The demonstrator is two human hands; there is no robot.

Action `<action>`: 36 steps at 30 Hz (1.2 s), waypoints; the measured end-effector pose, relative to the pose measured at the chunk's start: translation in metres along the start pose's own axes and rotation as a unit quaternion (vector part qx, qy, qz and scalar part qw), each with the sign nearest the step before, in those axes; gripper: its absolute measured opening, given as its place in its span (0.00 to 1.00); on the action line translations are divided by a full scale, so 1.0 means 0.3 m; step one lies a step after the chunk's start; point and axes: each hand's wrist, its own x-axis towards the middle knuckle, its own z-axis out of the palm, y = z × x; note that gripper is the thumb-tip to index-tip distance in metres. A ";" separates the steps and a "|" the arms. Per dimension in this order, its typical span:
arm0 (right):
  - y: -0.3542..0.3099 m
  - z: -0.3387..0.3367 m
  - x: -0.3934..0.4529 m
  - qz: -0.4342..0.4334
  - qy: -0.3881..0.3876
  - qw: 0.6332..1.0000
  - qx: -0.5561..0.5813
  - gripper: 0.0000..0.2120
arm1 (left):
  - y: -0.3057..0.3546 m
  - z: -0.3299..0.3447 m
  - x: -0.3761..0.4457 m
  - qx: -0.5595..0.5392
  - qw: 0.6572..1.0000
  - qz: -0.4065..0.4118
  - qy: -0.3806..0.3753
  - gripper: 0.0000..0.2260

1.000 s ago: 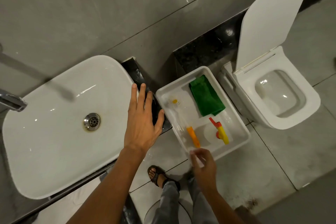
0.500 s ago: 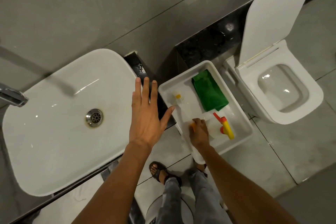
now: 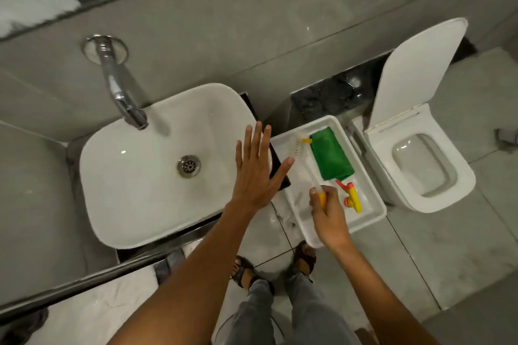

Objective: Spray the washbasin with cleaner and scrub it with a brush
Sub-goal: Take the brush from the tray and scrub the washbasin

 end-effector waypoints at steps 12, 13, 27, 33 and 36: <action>-0.512 0.265 -0.267 -0.095 -0.170 0.980 -0.028 0.14 | -0.512 -0.368 -0.334 0.016 0.975 -0.192 0.111 0.38; -0.536 0.311 -0.295 -0.091 -0.189 0.977 -0.043 0.14 | -0.569 -0.403 -0.365 0.024 0.968 -0.222 0.118 0.38; -0.658 0.748 -0.413 -0.026 -0.331 0.837 -0.434 0.19 | -0.845 -0.508 -0.464 0.022 0.941 -0.291 0.174 0.35; -0.731 0.811 -0.168 -0.049 -0.216 0.844 -0.488 0.20 | -0.863 -0.501 -0.461 0.005 0.939 -0.298 0.171 0.32; -0.696 0.669 -0.084 -0.008 -0.181 0.828 -0.531 0.20 | -0.868 -0.504 -0.462 -0.007 0.937 -0.305 0.171 0.33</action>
